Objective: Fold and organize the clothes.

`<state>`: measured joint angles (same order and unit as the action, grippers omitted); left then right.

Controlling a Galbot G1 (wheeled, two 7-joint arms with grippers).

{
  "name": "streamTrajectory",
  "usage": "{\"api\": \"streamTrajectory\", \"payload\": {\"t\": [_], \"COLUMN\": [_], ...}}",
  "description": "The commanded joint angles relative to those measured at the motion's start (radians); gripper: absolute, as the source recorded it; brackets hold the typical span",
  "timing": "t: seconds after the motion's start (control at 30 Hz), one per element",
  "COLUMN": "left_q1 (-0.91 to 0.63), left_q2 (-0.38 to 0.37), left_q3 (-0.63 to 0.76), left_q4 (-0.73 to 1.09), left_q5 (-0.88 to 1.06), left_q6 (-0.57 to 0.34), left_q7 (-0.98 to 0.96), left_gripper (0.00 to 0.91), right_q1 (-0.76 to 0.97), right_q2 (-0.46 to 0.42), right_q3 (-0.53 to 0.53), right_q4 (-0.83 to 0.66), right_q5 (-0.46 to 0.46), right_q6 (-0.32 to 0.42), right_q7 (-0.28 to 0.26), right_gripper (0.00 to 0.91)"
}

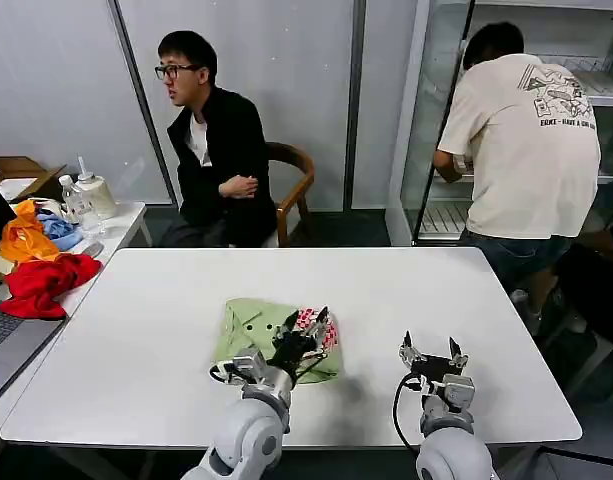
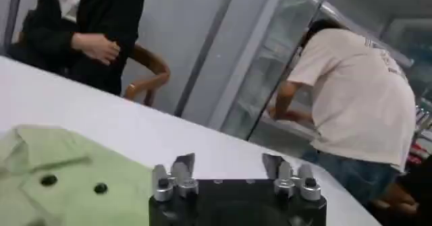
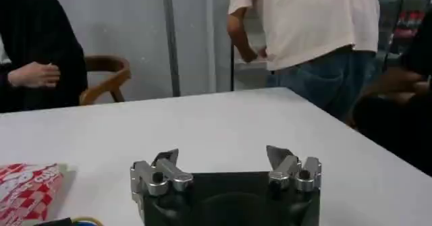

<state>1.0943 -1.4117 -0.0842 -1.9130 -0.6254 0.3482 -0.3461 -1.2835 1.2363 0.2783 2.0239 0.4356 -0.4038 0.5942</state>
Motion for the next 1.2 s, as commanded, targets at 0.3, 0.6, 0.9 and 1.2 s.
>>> {"api": "streamTrajectory", "payload": {"t": [0.3,0.6,0.9,1.2], "left_q1": [0.022,0.033,0.042,0.095], "left_q2": [0.355,0.471,0.497,0.512], "left_q3": [-0.196,-0.345,-0.467,-0.558], "left_q4": [-0.128,-0.179,-0.190,-0.148], "left_q5": [0.090,0.032,-0.041,-0.108], "left_q6": [0.083,0.148,0.191,0.194], "left_q7": [-0.066,-0.110,-0.123,-0.118], "left_gripper": [0.907,0.907,0.907,0.907], "right_q1": [0.106,0.211,0.306,0.334], "right_q2": [-0.034,-0.075,-0.117,-0.138], "right_q3": [-0.012,-0.006,-0.002,-0.023], "right_q4": [-0.008,0.016,0.043,0.039], "right_q5": [0.024,0.131,0.168,0.169], "right_q6": [-0.053,-0.156,-0.176,-0.176], "right_q7": [0.002,-0.018,-0.039,-0.046], "right_gripper": [0.907,0.907,0.907,0.907]}}
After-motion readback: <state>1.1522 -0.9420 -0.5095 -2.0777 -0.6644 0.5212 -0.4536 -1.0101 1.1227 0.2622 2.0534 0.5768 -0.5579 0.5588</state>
